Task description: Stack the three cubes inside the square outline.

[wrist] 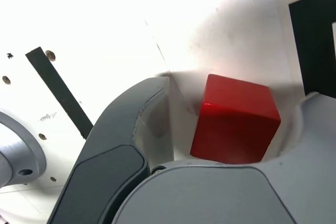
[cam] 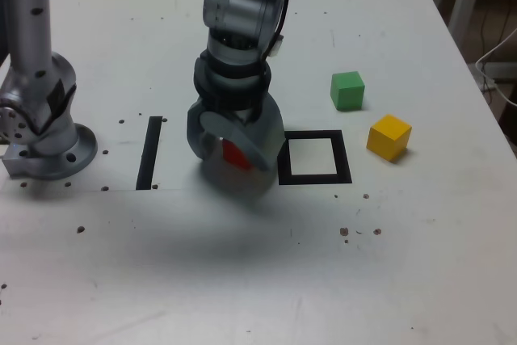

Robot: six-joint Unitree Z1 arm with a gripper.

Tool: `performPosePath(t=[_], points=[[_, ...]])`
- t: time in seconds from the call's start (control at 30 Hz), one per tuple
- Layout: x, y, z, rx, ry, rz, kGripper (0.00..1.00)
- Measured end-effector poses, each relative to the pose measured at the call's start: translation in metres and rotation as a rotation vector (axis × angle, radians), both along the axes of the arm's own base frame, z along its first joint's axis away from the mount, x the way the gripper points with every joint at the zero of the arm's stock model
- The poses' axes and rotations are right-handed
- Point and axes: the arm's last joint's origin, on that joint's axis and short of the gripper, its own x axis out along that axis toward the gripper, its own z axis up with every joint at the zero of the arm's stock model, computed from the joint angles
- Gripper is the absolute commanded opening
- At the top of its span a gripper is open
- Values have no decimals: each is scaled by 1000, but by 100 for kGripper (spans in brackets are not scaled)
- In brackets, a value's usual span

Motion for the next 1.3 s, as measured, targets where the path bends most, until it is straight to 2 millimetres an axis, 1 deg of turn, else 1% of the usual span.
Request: performPosePath(t=[0.07, 0.2, 0.4, 0.6, 0.93, 1.07, 1.17, 1.3], points=[[0, 0, 1, 5, -1, 5, 61], [0, 0, 3, 7, 5, 5, 59], [0, 0, 8, 6, -1, -5, 46], [1, 1, 10, 8, -16, -13, 40], [2, 0, 11, 4, -26, -23, 25], [4, 0, 13, -1, -35, -22, 22], [8, -1, 20, -8, -59, -22, 22], [17, -3, 39, -22, -84, -13, 22]])
